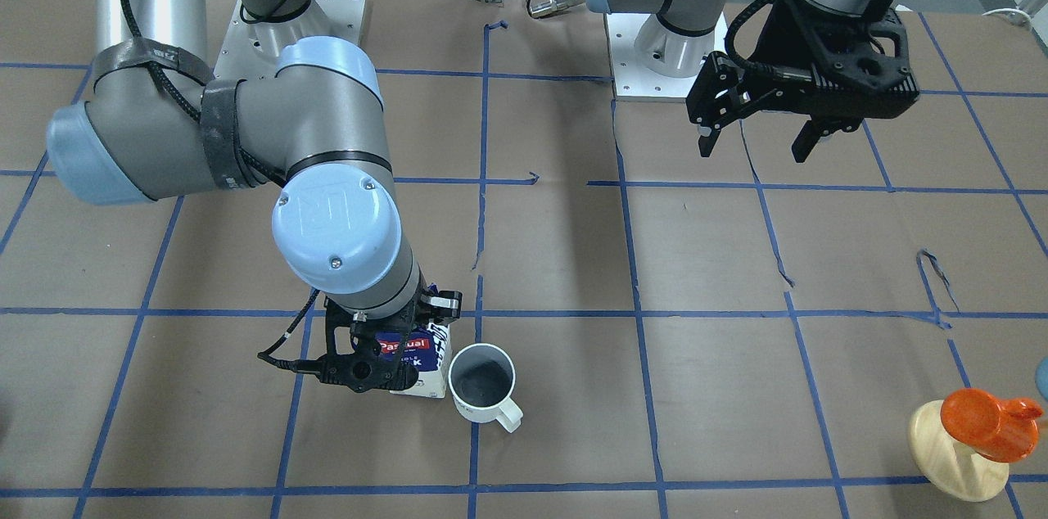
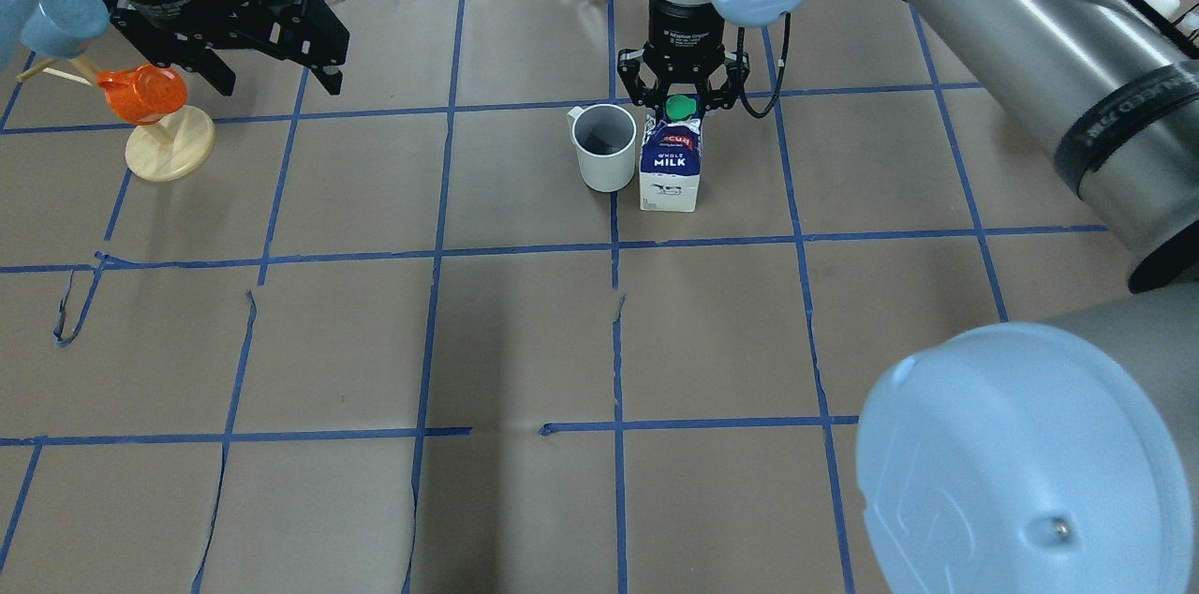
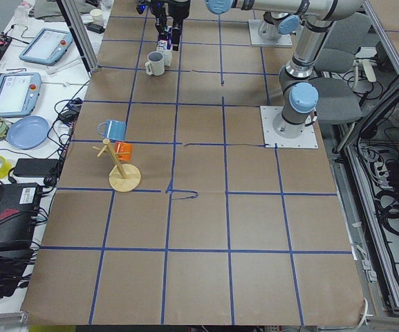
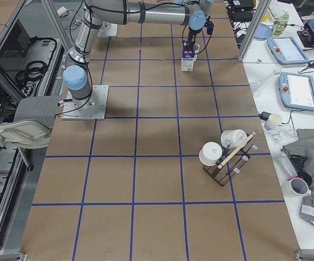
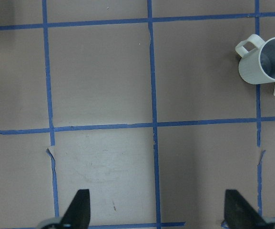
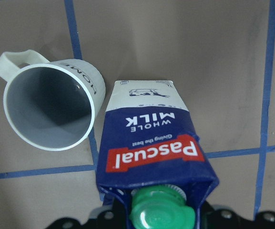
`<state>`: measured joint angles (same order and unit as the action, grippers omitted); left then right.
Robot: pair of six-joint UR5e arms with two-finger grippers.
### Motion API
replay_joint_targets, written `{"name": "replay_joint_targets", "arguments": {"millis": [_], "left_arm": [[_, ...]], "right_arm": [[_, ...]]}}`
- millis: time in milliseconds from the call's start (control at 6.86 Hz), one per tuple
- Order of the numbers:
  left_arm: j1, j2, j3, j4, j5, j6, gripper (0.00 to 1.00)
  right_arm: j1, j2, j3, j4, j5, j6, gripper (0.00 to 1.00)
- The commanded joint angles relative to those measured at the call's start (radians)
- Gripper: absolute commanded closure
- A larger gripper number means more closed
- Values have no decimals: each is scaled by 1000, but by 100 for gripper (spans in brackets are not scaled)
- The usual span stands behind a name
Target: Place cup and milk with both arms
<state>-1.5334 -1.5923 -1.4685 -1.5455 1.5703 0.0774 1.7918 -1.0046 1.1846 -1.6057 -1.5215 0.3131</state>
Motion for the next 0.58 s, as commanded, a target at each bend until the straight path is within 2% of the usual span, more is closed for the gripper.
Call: {"name": "replay_joint_targets", "arguments": {"millis": [0, 292, 438], "left_arm": [[-1, 2, -1, -1, 1, 1, 0], [-1, 0, -1, 1, 1, 1, 0], [-1, 2, -1, 1, 1, 1, 0]], "right_arm": [[-2, -11, -6, -55, 1, 12, 0], [-6, -69, -43, -50, 0, 8, 0], [-8, -138, -34, -36, 0, 3, 0]]}}
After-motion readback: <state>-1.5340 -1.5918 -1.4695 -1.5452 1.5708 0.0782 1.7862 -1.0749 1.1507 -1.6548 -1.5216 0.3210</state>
